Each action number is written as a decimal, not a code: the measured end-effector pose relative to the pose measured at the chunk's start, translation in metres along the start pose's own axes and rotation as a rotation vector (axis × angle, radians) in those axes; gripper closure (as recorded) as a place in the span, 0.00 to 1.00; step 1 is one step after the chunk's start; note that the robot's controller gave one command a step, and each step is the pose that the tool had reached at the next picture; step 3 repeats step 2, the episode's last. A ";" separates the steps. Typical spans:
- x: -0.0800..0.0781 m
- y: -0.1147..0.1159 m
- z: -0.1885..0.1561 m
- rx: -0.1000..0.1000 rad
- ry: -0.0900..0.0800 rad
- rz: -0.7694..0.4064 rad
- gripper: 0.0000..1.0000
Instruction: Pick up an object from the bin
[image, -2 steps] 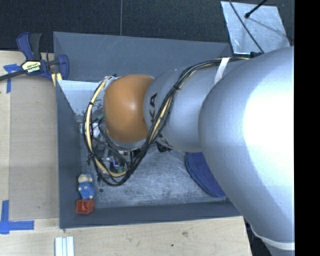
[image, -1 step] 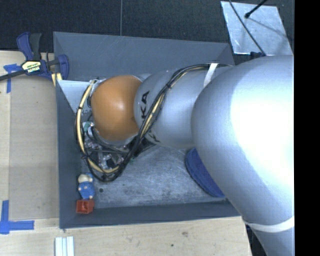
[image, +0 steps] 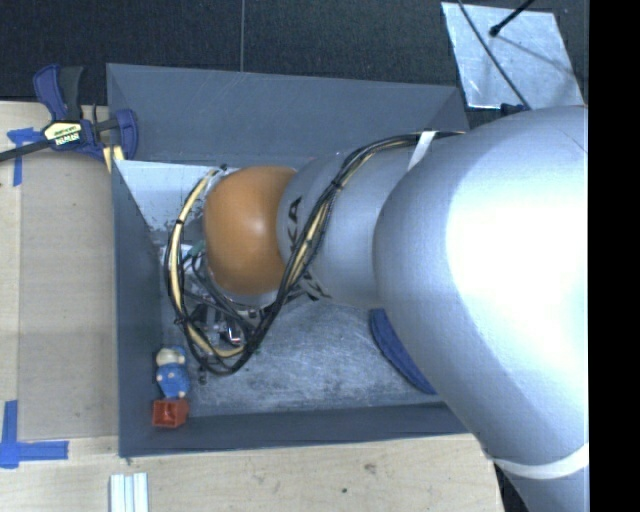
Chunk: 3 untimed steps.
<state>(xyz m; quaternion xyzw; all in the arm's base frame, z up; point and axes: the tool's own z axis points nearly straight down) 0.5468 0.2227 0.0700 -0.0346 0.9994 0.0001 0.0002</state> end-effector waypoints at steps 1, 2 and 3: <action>-0.001 0.000 -0.001 -0.001 -0.002 0.000 1.00; -0.003 0.000 -0.110 -0.003 -0.011 0.001 1.00; -0.003 0.000 -0.110 -0.003 -0.011 0.001 1.00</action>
Offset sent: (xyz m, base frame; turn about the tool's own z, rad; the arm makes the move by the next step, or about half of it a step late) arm 0.0000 0.0000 0.0000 0.0000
